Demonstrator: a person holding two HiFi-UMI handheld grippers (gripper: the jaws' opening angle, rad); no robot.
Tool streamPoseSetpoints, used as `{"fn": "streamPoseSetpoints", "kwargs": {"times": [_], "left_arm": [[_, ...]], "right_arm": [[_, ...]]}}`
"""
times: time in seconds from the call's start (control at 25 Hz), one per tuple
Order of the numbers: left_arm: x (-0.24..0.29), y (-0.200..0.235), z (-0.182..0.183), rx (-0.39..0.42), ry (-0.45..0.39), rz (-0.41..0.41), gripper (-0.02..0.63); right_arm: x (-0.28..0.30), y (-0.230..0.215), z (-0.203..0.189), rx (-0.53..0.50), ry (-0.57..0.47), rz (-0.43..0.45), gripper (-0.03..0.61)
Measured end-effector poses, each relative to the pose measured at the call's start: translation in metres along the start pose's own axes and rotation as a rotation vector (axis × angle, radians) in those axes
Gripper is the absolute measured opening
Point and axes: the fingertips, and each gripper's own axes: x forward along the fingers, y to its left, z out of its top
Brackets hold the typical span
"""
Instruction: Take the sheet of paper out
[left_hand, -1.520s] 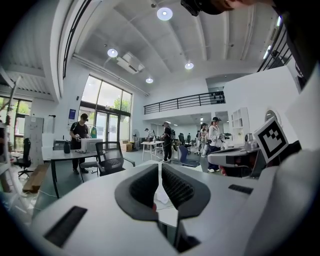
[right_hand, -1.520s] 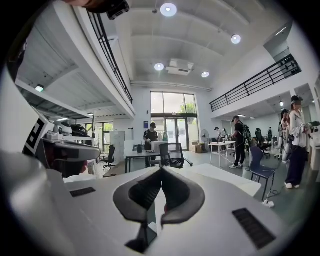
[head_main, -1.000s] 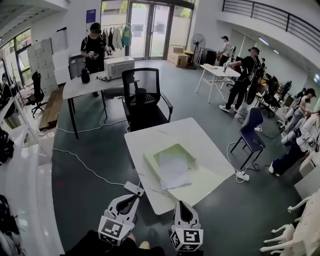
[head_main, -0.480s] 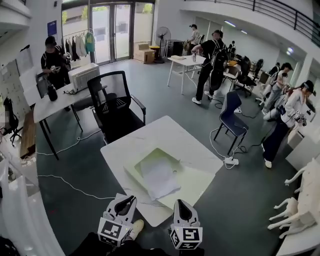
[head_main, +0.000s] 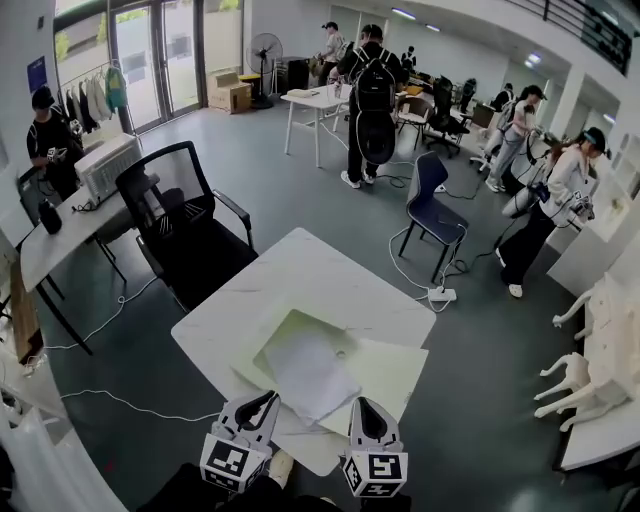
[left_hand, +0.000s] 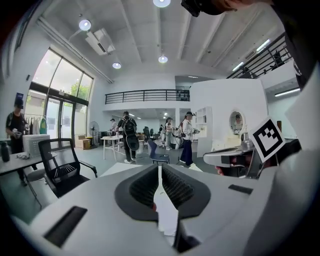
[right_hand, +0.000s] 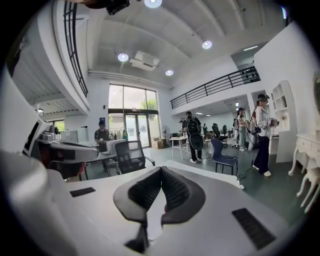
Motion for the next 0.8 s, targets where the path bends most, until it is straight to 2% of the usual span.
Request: {"fn": "streamPoseSetpoints", "kwargs": {"times": [0.24, 0.48, 0.64, 0.8], "left_arm": [[0.049, 0.031, -0.023, -0.012, 0.063, -0.118, 0.038], [0.097, 0.034, -0.051, -0.008, 0.112, -0.248, 0.038], [0.119, 0.034, -0.075, -0.009, 0.15, -0.31, 0.038], [0.133, 0.04, -0.098, -0.026, 0.188, -0.335, 0.038]], "right_arm": [[0.04, -0.012, -0.019, 0.037, 0.057, -0.114, 0.017], [0.058, -0.027, -0.058, 0.097, 0.132, -0.216, 0.017], [0.068, -0.032, -0.087, 0.137, 0.18, -0.258, 0.017], [0.083, -0.034, -0.116, 0.151, 0.233, -0.267, 0.017]]}}
